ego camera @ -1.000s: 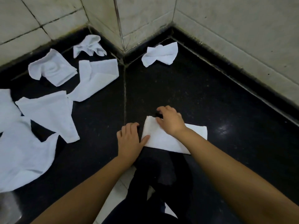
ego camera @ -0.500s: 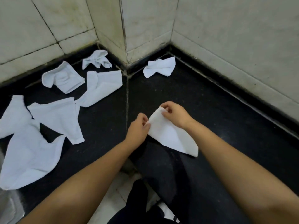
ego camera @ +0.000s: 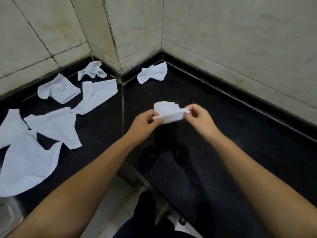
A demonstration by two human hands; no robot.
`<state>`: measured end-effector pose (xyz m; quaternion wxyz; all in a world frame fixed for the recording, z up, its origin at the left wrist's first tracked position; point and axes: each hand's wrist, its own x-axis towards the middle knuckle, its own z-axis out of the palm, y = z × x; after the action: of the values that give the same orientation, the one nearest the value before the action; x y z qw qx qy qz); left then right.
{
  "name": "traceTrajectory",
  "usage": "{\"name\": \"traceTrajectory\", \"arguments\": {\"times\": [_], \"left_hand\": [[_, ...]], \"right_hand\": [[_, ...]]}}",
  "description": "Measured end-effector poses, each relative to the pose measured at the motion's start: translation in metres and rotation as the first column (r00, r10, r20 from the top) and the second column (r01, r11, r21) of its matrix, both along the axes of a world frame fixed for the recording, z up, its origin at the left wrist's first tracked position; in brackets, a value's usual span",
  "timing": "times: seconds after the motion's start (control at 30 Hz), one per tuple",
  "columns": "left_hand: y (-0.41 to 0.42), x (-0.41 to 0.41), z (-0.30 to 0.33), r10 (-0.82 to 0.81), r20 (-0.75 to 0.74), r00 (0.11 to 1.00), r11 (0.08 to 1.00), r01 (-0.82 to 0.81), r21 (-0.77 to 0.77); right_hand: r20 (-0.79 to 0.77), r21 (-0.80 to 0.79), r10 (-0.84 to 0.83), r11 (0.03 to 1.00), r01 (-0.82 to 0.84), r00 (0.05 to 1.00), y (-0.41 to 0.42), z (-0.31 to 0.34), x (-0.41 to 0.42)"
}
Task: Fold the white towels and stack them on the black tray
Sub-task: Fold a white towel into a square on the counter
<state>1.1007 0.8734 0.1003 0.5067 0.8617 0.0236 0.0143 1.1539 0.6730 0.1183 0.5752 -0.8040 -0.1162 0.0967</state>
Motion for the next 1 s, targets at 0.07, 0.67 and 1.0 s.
{"name": "traceTrajectory", "arguments": {"times": [0.07,0.67,1.0], "left_hand": [[0.000,-0.024,-0.032,-0.060,-0.133,0.989,0.998,0.063,0.024],[0.019,0.056,-0.074,0.086,-0.266,0.960,0.965,-0.015,0.260],[0.013,0.046,-0.093,0.295,-0.178,0.939,0.873,-0.189,0.450]], "right_hand": [[-0.098,-0.082,0.058,0.994,-0.066,0.994,-0.012,-0.037,-0.024],[-0.197,-0.403,-0.222,0.906,0.128,0.955,0.032,-0.096,0.030],[-0.051,-0.749,-0.220,0.653,0.108,0.974,0.040,-0.100,0.029]]}}
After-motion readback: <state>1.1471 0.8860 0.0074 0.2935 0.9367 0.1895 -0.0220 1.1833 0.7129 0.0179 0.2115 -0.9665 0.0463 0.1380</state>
